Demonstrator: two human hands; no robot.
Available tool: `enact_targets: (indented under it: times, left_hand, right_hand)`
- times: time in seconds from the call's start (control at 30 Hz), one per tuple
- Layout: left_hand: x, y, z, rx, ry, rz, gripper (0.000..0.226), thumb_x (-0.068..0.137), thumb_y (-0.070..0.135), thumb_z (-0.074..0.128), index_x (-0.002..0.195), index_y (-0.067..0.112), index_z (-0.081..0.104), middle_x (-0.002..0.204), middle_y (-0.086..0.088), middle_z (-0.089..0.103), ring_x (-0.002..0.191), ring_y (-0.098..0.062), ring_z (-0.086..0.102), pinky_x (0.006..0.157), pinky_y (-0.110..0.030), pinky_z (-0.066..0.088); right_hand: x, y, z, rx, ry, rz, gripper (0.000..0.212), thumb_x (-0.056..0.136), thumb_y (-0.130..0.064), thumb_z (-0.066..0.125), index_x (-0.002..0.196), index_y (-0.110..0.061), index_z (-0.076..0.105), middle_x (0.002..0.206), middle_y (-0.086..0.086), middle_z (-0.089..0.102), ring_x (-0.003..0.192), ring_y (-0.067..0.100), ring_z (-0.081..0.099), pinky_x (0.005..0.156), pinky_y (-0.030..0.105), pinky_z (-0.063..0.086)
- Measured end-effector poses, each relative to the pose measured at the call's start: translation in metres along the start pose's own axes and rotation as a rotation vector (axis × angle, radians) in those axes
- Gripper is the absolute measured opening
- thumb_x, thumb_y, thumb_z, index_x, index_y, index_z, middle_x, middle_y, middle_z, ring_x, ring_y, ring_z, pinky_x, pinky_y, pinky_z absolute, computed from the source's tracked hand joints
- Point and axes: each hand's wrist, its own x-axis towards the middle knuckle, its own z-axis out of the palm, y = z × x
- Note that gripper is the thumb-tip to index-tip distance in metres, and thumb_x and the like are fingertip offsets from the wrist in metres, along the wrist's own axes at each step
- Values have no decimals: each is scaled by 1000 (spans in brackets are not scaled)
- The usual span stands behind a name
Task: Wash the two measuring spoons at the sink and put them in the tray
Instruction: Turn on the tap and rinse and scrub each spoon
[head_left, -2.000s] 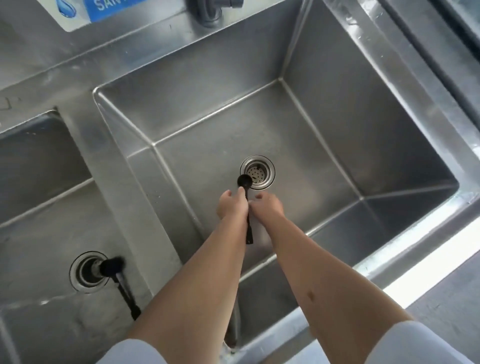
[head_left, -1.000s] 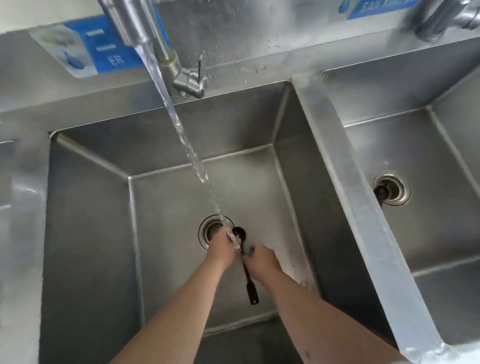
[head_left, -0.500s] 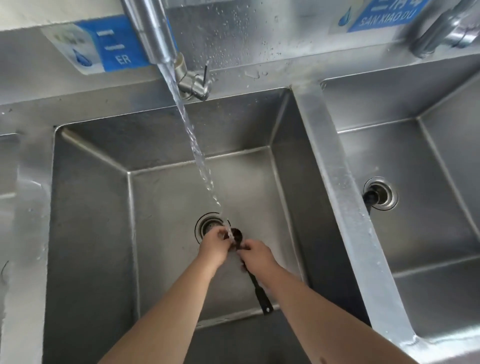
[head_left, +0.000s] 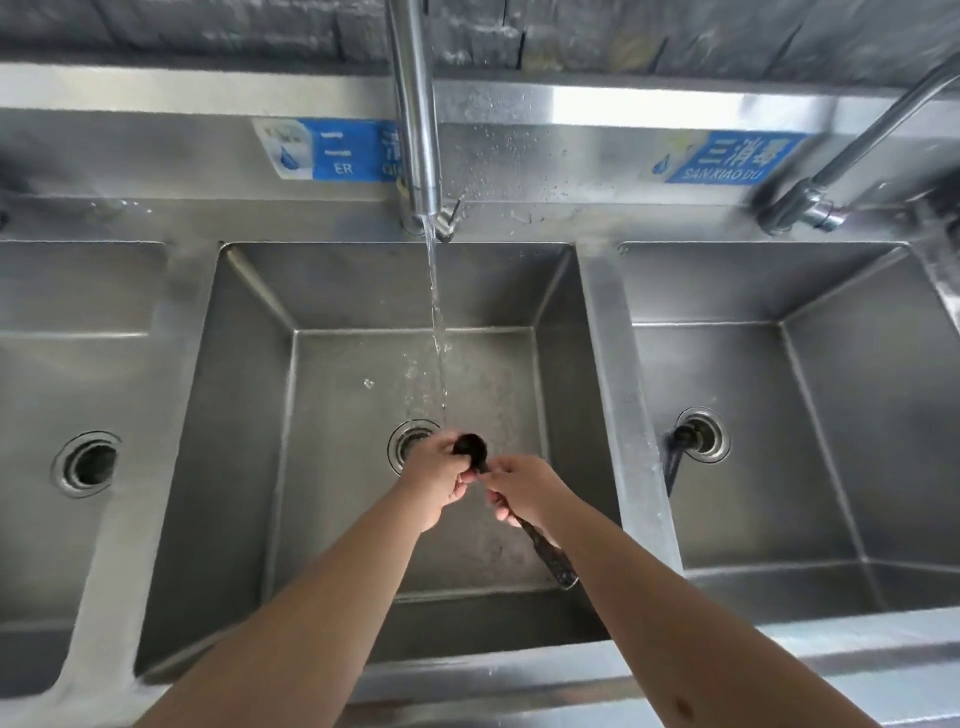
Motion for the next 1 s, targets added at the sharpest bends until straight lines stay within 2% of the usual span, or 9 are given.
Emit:
enact_targets:
  times: [0.2, 0.43, 0.53, 0.6, 0.67, 0.7, 0.8, 0.9, 1.0]
  left_hand:
    - [-11, 12, -7, 83, 87, 114, 19, 88, 0, 54, 101, 8, 65, 63, -11, 58, 35, -9, 48, 37, -16, 27]
    - [-21, 24, -24, -22, -49, 102, 31, 77, -1, 60, 85, 27, 71, 68, -1, 62, 51, -9, 48, 52, -23, 30]
    - [-20, 24, -28, -71, -181, 146, 45, 78, -4, 65, 115, 21, 63, 72, 5, 66, 59, -9, 53, 58, -22, 40]
    - [-19, 26, -27, -111, -194, 157, 47, 81, -4, 67, 119, 23, 60, 85, 3, 69, 68, -10, 58, 67, -25, 46]
    - [-20, 29, -26, -128, -180, 169, 49, 82, -5, 66, 123, 21, 57, 91, -3, 67, 73, -14, 61, 74, -28, 48]
    - [-21, 30, -26, -117, -174, 182, 49, 82, -4, 67, 125, 17, 55, 89, -4, 65, 71, -15, 61, 76, -29, 48]
    - [-24, 34, -29, -79, -186, 234, 50, 81, -5, 68, 127, 10, 53, 86, -8, 61, 70, -19, 57, 71, -30, 44]
    - [-26, 38, -32, -38, -179, 292, 41, 83, -3, 67, 120, 9, 57, 100, -10, 64, 78, -21, 63, 68, -26, 50]
    - [-28, 41, -32, -35, -158, 326, 31, 84, 0, 65, 113, 12, 60, 90, -3, 70, 69, -12, 67, 63, -22, 52]
  right_hand:
    - [-10, -14, 4, -32, -27, -34, 20, 99, -11, 49, 105, -1, 65, 57, 4, 43, 44, 12, 38, 37, 18, 30]
    - [0, -18, 11, -192, 61, -160, 23, 97, -20, 50, 100, -9, 71, 59, 1, 51, 47, 12, 41, 42, 21, 30]
    - [-2, -18, 9, -199, 105, -209, 18, 94, -27, 57, 83, -23, 71, 57, -2, 54, 48, 14, 44, 45, 22, 33]
    - [-2, -18, 5, -309, 149, -249, 19, 91, -28, 60, 73, -23, 64, 62, -2, 58, 55, 16, 51, 53, 29, 42]
    - [-1, -16, 4, -541, 125, -253, 9, 93, -20, 59, 89, -19, 67, 81, 1, 66, 73, 18, 62, 68, 34, 52]
    - [-1, -16, 5, -577, 124, -280, 10, 96, -16, 57, 100, -19, 66, 89, -2, 66, 79, 14, 63, 69, 27, 54]
    - [-1, -16, 8, -381, 203, -363, 17, 97, -21, 56, 82, -30, 60, 73, -1, 64, 60, 12, 58, 53, 21, 45]
    - [5, -19, 8, -341, 248, -331, 25, 96, -26, 54, 72, -27, 62, 72, 2, 69, 61, 17, 60, 61, 32, 49]
    - [9, -21, 11, -246, 211, -311, 27, 95, -22, 53, 71, -26, 64, 62, -7, 65, 57, 12, 58, 62, 30, 48]
